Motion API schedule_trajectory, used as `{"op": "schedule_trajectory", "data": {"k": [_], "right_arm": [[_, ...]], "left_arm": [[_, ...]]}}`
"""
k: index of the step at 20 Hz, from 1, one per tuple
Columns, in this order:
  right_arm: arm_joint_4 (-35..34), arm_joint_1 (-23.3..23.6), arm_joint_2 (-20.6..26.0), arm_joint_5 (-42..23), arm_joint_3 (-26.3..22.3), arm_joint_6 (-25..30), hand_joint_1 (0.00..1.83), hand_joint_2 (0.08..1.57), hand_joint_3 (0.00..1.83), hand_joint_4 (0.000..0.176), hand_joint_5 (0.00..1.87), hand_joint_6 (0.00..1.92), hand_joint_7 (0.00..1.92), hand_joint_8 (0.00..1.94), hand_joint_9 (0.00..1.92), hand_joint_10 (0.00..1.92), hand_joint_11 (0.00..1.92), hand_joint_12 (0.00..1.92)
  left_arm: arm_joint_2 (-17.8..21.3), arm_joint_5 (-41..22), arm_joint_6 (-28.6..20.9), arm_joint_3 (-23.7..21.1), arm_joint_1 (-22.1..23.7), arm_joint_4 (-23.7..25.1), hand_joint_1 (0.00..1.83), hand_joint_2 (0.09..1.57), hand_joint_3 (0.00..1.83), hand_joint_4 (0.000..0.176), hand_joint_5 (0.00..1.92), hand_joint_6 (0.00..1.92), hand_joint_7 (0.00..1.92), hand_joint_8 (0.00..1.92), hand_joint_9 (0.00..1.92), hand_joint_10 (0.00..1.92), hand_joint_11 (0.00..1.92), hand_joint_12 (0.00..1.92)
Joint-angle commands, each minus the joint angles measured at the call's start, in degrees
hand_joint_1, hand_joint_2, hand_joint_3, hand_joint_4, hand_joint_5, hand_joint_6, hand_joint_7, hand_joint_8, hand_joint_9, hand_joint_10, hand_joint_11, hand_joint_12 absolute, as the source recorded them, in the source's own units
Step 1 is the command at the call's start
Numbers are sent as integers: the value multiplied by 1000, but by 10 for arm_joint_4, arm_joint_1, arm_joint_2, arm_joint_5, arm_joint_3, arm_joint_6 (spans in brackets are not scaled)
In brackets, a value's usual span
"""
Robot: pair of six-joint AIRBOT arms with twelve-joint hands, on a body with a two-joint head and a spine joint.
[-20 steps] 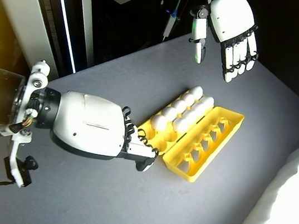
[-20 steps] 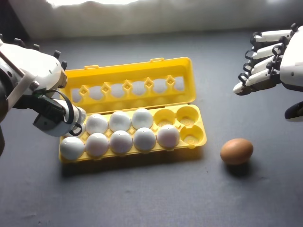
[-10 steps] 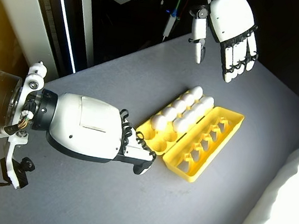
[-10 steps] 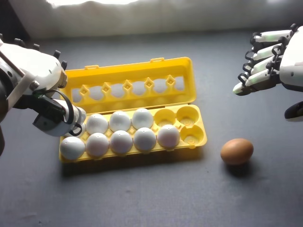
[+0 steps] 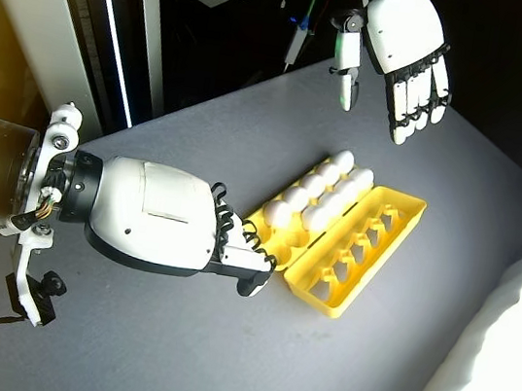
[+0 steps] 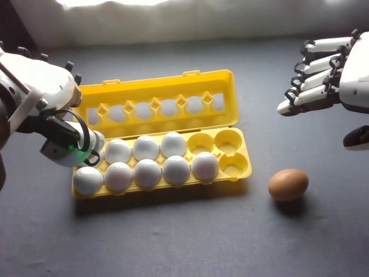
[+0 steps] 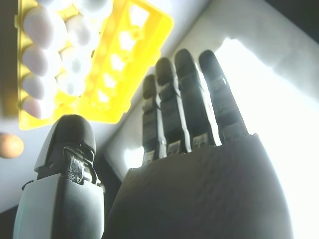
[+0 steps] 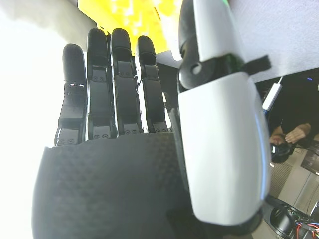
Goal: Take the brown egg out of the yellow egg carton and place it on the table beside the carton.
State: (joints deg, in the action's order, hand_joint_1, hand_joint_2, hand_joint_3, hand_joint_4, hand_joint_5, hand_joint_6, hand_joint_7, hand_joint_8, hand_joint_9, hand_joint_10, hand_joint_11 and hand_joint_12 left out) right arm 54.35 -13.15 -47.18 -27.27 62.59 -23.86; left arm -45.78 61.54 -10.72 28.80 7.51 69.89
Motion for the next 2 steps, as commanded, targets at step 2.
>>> {"op": "schedule_trajectory", "data": {"k": [2], "right_arm": [[-9,-2,8,-64,-1,-1,1077,1015,0,0,498,10,542,7,340,499,0,1421]], "left_arm": [[7,6,3,-2,6,51,268,1324,0,0,397,5,465,8,426,8,139,449]]}}
